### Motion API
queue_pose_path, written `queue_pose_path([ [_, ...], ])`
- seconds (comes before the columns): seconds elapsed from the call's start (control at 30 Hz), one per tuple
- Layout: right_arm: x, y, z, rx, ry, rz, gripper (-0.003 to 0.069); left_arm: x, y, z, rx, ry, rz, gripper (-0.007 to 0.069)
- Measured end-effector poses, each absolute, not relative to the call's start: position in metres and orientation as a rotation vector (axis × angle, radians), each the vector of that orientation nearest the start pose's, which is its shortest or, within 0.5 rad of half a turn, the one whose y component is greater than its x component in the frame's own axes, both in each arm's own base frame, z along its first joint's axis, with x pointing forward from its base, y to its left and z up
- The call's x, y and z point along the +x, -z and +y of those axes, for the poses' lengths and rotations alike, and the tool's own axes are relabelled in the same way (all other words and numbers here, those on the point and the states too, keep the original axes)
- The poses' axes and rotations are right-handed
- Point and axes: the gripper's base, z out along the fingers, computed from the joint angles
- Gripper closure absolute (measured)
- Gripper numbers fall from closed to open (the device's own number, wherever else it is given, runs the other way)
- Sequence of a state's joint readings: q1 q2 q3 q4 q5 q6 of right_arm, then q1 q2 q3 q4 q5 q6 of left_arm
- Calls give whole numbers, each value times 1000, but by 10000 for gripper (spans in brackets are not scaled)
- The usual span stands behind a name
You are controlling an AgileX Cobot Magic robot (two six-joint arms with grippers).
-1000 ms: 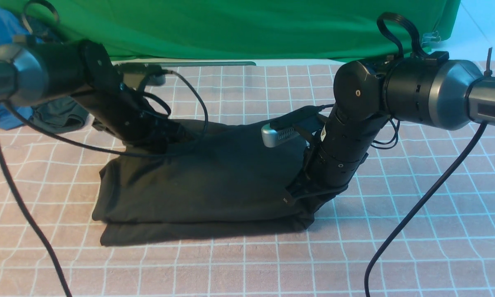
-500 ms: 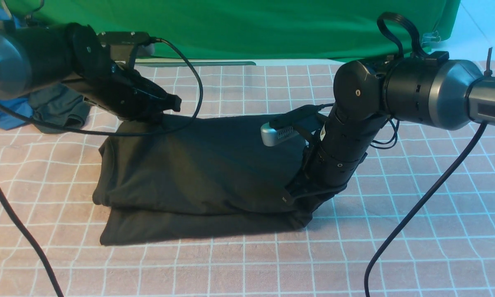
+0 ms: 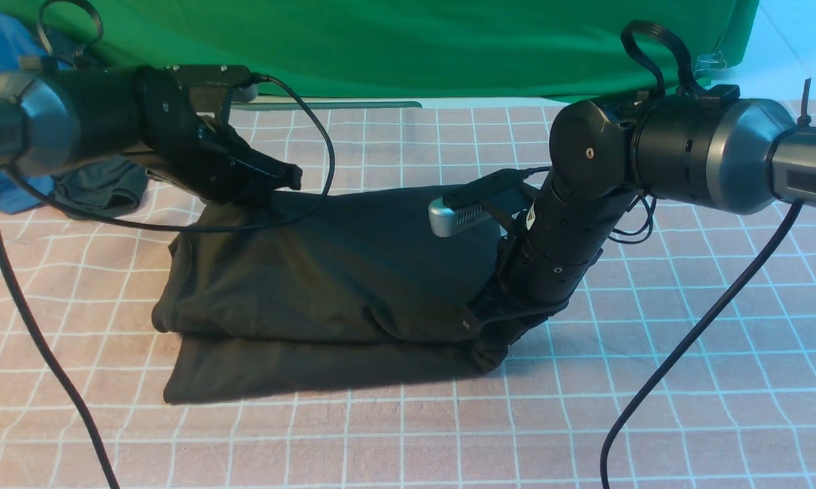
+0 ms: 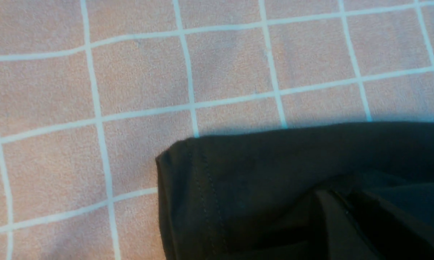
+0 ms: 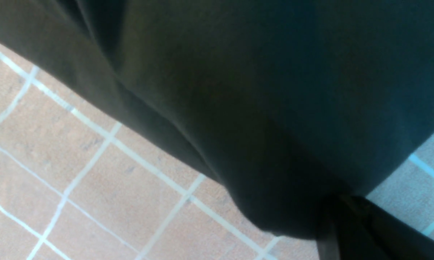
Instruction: Fold a long-sleeved shirt over a pink coffee tablecloth.
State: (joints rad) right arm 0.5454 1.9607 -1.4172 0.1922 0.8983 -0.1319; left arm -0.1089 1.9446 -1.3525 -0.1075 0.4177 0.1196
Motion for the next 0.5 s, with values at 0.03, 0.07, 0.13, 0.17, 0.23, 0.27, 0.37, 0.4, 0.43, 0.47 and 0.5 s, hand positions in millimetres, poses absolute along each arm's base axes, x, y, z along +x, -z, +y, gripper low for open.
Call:
queue_pose_path([
  [0.03, 333, -191, 218, -834, -302, 2829, 622, 422, -198, -50, 176, 86, 2472, 528],
  [0.07, 333, -191, 218, -835, -302, 2830, 622, 423, -199, -49, 178, 80, 2462, 502],
  [0.13, 332, -191, 218, -838, -301, 2836, 622, 423, -200, -49, 186, 68, 2460, 452],
  [0.17, 331, -192, 217, -844, -301, 2841, 622, 422, -201, -48, 195, 56, 2462, 417],
  [0.23, 329, -197, 216, -851, -302, 2846, 622, 419, -205, -47, 178, 48, 2479, 371],
  [0.27, 328, -200, 216, -852, -303, 2844, 622, 417, -208, -47, 157, 52, 2490, 357],
  [0.37, 326, -223, 214, -838, -326, 2784, 622, 405, -224, -47, 61, 100, 2541, 349],
  [0.4, 325, -231, 215, -824, -343, 2753, 622, 401, -231, -47, 37, 127, 2550, 362],
  [0.43, 325, -235, 215, -811, -361, 2735, 622, 397, -234, -49, 10, 162, 2565, 382],
  [0.47, 325, -244, 216, -787, -390, 2698, 622, 391, -241, -51, -7, 216, 2580, 419],
  [0.5, 326, -248, 217, -774, -407, 2680, 622, 386, -243, -54, -12, 263, 2595, 456],
])
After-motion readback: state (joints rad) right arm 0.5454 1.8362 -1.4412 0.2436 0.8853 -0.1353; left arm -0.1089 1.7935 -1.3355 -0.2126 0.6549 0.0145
